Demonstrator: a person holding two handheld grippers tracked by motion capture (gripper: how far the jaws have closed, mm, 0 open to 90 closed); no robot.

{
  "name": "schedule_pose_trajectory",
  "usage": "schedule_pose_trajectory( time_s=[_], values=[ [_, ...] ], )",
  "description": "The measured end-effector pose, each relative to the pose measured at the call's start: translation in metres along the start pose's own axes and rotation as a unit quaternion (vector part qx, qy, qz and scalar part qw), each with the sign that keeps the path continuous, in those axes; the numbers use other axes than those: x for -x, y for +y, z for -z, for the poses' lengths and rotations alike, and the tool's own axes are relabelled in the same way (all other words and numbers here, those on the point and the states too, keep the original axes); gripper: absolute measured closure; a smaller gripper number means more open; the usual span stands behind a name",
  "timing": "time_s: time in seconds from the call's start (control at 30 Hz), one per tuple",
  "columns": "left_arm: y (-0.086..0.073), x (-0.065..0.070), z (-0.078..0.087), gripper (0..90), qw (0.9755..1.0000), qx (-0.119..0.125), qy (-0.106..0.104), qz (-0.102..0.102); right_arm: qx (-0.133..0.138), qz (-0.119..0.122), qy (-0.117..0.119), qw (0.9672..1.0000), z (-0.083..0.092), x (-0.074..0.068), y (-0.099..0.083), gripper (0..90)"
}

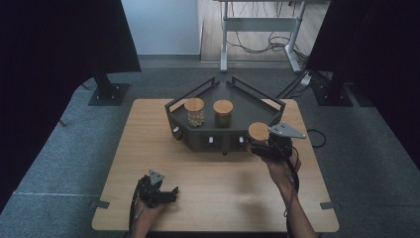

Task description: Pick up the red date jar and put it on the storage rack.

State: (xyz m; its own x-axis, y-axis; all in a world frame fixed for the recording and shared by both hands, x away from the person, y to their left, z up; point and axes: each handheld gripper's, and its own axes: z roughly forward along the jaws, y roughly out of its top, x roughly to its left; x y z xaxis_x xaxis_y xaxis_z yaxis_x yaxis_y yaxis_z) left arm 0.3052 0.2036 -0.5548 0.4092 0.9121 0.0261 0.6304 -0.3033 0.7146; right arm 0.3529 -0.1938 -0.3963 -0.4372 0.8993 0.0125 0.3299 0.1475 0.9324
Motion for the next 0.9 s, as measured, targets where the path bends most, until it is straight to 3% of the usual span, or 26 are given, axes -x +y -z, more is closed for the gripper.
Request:
schedule_pose_trajectory(
  time_s=[0.9],
  values=[
    [0.0,0.0,0.0,2.2,1.0,-0.001,0.0,-0.001,0.004,0.014,-0.015,0.9998,-0.01,0.004,0.024,23.4]
  ],
)
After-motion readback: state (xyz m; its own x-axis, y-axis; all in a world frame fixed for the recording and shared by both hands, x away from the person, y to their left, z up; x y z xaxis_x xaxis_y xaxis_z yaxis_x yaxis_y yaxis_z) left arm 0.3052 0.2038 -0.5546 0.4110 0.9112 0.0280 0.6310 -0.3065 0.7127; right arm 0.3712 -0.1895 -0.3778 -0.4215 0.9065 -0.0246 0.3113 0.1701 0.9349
